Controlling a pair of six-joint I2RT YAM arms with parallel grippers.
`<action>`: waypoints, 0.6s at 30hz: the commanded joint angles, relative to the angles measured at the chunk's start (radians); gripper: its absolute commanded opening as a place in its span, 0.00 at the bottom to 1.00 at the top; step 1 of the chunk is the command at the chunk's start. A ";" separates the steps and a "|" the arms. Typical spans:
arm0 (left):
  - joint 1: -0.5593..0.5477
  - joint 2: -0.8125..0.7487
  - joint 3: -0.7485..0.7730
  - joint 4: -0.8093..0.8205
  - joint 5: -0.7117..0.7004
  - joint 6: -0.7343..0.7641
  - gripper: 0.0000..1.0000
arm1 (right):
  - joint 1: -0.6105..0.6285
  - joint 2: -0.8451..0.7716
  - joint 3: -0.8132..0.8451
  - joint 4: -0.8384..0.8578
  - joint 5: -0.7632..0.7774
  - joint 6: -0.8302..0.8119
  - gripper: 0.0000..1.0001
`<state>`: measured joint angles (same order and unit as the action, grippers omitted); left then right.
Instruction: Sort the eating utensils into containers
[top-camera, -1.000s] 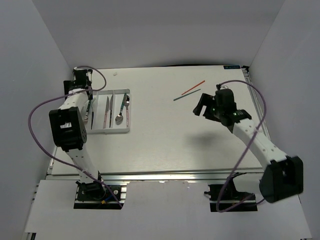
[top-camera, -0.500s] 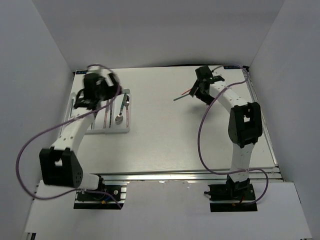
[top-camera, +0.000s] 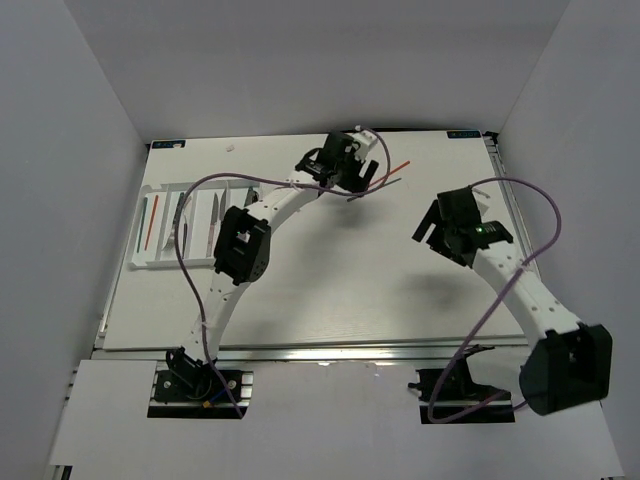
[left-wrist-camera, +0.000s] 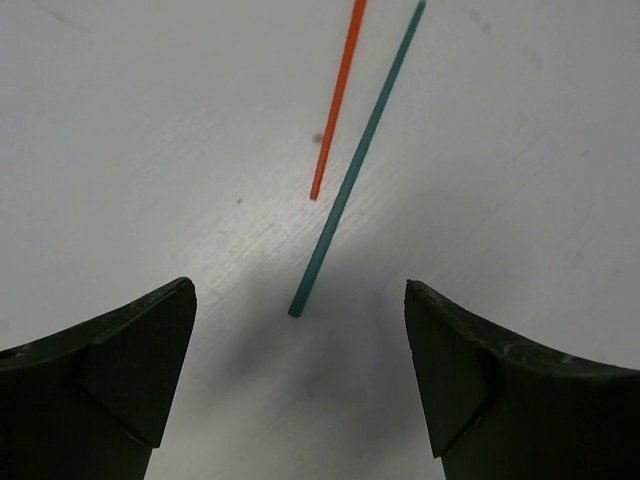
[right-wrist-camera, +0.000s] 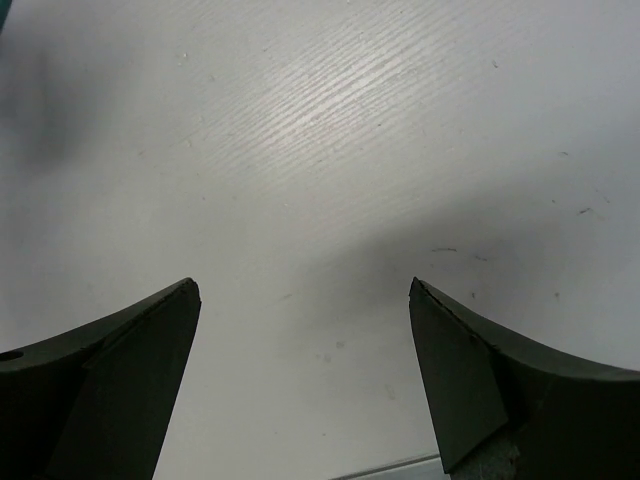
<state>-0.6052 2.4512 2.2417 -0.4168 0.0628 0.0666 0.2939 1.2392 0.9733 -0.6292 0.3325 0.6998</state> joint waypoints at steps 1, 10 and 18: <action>0.004 0.022 0.023 -0.019 0.091 0.076 0.93 | -0.006 -0.089 -0.056 0.022 -0.015 -0.086 0.89; -0.008 0.054 -0.126 0.176 0.060 0.078 0.88 | -0.002 -0.293 -0.241 0.146 -0.269 -0.115 0.89; -0.027 0.141 -0.083 0.105 0.074 0.108 0.73 | -0.004 -0.314 -0.259 0.169 -0.280 -0.128 0.89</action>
<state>-0.6144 2.5668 2.1403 -0.2836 0.1211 0.1459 0.2939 0.9302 0.6907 -0.5144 0.0761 0.5934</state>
